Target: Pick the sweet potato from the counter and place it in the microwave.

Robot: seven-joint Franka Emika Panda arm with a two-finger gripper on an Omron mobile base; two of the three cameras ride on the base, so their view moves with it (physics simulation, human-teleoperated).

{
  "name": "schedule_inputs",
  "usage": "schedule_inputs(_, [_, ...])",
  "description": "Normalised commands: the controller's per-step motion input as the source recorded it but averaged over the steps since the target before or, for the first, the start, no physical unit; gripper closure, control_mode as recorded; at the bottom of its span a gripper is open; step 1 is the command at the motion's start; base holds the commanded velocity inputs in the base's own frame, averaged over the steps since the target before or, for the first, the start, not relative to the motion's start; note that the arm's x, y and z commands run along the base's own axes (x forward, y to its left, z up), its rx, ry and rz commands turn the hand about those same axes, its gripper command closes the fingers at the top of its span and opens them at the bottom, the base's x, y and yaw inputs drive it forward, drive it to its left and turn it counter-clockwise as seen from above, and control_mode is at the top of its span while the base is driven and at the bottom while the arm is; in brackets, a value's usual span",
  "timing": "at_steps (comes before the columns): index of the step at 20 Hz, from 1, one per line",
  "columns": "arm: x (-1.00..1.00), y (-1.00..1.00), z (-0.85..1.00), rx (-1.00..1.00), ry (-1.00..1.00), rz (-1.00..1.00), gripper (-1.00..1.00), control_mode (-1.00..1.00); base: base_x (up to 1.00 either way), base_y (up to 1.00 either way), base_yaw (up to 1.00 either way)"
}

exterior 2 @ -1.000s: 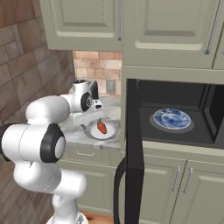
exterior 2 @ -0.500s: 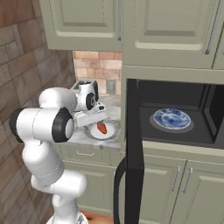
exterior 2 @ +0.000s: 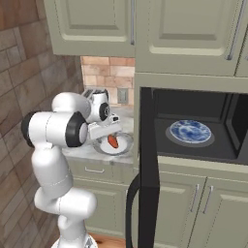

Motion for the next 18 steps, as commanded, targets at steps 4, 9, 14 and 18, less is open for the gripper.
schedule_inputs(4, [0.33,-0.18,-0.27,0.00,0.07,0.02,-1.00,-1.00,0.00,0.00,0.00])
schedule_inputs(9, [0.22,-0.18,-0.25,0.00,0.03,0.01,-1.00,-1.00,0.00,0.00,0.00])
schedule_inputs(14, [0.15,-0.03,-0.22,0.00,0.00,0.00,-1.00,-1.00,0.00,0.00,0.00])
schedule_inputs(18, [0.18,0.00,-0.18,0.00,0.00,0.00,-1.00,-1.00,0.00,0.00,0.00])
